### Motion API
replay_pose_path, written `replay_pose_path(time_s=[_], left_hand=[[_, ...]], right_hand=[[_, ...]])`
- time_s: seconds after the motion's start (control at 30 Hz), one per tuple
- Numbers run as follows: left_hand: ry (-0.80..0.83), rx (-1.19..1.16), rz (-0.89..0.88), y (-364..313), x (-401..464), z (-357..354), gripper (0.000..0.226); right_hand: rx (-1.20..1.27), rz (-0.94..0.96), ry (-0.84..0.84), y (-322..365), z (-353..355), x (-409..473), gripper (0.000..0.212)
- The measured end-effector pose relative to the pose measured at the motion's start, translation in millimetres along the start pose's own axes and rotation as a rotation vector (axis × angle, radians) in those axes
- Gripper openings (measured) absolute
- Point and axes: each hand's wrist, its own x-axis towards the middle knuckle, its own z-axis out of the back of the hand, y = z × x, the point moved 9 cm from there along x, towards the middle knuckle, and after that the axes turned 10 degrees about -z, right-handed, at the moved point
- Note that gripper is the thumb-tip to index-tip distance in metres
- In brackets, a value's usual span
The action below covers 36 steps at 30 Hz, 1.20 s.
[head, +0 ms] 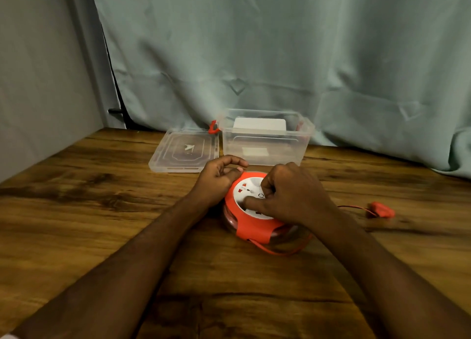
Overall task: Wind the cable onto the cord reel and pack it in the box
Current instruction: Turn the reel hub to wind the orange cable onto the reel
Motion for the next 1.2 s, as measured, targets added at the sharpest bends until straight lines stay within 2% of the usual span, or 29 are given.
replay_pose_path(time_s=[0.17, 0.3, 0.4, 0.63, 0.9, 1.03, 1.2], left_hand=[[0.008, -0.009, 0.001, 2, 1, -1, 0.018], [0.030, -0.026, 0.002, 0, 0, -2, 0.018], [0.055, -0.038, 0.008, -1, -1, -3, 0.019], [0.086, -0.039, 0.036, 0, -2, -4, 0.019], [0.057, -0.050, 0.035, 1, 0, -3, 0.020], [0.050, -0.040, 0.039, 2, 0, -2, 0.021], [0.027, -0.063, 0.035, 1, -1, -1, 0.018]], right_hand=[[-0.101, 0.150, 0.027, 14, 1, -4, 0.057], [0.096, 0.198, 0.113, 4, 13, -2, 0.009], [0.090, 0.168, 0.244, -6, 9, -2, 0.041], [0.079, 0.131, 0.339, -17, 5, -2, 0.069], [0.208, 0.099, 0.394, -19, 7, -1, 0.059], [0.195, 0.066, 0.327, -17, 11, -2, 0.054], [0.057, 0.078, 0.229, -10, 11, -4, 0.047]])
